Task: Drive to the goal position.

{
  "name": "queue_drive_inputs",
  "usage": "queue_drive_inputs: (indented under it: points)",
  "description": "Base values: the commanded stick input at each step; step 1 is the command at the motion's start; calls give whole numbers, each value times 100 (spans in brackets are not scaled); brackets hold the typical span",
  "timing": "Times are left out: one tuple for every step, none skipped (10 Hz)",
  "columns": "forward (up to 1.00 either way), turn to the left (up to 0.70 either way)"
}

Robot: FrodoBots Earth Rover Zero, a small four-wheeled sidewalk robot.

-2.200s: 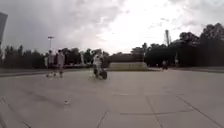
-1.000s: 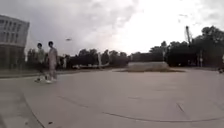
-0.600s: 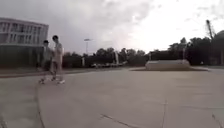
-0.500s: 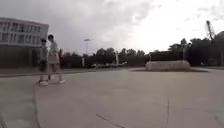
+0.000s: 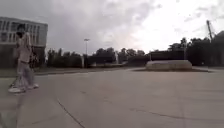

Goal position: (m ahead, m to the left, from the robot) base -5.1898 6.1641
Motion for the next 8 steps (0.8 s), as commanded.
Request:
queue_drive_inputs:
  points:
    - [70,28]
    - [70,34]
    - [70,34]
    - [70,34]
    - [70,34]
    - [70,34]
    - [70,34]
    - [70,34]
